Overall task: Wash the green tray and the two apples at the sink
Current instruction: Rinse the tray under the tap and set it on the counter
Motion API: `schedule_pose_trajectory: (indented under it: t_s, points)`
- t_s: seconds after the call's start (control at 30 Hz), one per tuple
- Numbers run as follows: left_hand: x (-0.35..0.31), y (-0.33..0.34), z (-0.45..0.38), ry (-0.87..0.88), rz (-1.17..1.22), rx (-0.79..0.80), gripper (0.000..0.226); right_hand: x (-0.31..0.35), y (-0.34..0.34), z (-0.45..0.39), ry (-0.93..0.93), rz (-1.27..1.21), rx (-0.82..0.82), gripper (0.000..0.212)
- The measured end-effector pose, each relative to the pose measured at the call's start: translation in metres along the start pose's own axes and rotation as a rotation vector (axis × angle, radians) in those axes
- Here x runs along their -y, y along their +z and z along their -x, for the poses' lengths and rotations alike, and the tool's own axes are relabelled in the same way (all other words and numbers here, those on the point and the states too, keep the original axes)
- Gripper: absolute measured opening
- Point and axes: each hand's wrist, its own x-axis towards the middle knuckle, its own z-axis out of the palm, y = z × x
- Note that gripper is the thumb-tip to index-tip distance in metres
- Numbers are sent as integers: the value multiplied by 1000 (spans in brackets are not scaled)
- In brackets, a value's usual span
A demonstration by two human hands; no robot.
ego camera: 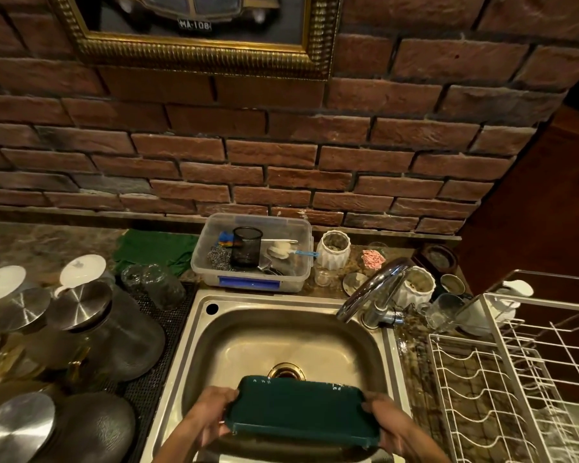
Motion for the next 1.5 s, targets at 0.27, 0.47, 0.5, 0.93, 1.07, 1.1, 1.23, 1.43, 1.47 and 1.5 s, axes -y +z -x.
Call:
schedule_pose_trajectory:
  t_s: [0.27,0.47,0.5,0.93,1.07,1.1,1.23,1.43,1.47,1.5]
  points:
    - [12,-4,0,-24,-34,-123,32,0,0,-4,93,33,-71,26]
    - [7,-4,0,73,21,-75,26,10,8,-2,-56,-74,-94,33]
    - [3,-5,3,86,13,-61,26,11,9,0,-56,-65,-116,32]
    - [1,-3,15,57,25,-16,21,10,10,19,-131,-4,-150,31]
    - [11,-8,19,34,-30,-1,10,-1,1,24,-77,65,-117,20]
    - [12,-8,19,45,-17,4,14,-3,1,25,-102,81,-111,22]
    - [13,-4,29,166,85,22,23,-3,7,31,-211,44,-83,34]
    - [19,-3,53,168,-2,-47,30,-5,-3,54,-124,274,-81,28]
    - [22,-2,57,183,-6,-35,30,-6,-2,60,-139,278,-69,29]
    - [25,-1,60,197,9,-22,29,-5,-1,66,-179,279,-51,29]
